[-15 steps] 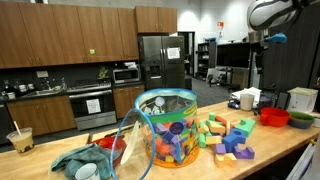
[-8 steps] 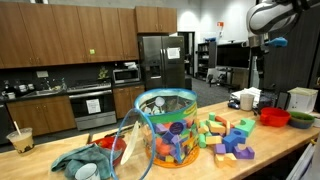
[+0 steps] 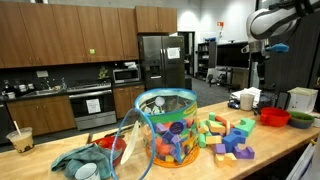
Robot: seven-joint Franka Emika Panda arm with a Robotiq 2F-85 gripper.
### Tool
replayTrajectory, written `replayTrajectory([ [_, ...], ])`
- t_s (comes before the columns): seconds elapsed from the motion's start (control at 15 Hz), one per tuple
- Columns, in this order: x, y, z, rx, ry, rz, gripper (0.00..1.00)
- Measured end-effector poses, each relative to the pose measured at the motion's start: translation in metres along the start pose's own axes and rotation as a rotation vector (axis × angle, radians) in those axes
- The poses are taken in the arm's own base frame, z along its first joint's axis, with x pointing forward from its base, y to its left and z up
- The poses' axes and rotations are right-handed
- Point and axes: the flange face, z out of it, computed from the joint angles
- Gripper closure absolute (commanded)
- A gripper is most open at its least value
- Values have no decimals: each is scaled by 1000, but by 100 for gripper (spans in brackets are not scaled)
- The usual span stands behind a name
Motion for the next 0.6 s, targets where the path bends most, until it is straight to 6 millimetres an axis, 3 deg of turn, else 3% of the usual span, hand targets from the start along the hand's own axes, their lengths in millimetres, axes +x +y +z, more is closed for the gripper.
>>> replayTrajectory([
  [0.6,41,-28,9,-30,165,-85,0],
])
